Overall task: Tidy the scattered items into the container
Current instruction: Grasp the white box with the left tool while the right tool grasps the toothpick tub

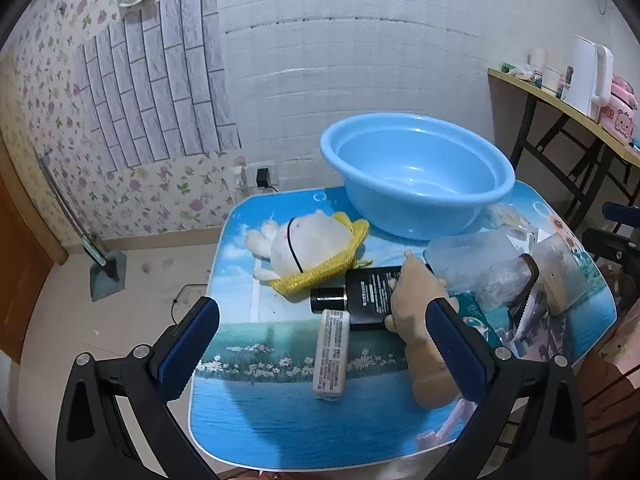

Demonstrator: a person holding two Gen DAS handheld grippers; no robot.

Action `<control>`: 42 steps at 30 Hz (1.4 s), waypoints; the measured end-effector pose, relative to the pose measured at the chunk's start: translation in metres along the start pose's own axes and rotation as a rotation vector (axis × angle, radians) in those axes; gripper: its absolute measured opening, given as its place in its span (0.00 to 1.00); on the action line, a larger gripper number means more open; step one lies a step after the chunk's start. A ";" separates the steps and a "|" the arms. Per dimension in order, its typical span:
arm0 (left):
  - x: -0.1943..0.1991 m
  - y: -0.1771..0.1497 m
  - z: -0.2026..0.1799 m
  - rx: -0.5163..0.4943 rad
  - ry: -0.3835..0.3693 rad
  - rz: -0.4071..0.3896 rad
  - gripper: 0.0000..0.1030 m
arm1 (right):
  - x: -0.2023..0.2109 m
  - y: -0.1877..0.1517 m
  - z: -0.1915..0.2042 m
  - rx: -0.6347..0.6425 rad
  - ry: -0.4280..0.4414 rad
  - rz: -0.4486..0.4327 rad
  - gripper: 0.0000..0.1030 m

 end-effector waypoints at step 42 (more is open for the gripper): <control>-0.051 -0.026 -0.009 -0.029 0.011 0.096 1.00 | -0.052 -0.033 -0.035 -0.042 -0.075 0.148 0.91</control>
Point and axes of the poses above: each gripper's, at about its wrist camera, not at the fingertips, and x roughly against the way its jaws point, z to its left, y to its top, the point moved 2 cm from there along -x, roughly the way its jaws point, and after that the axes turned 4 degrees about -x, right-handed, at the moved point
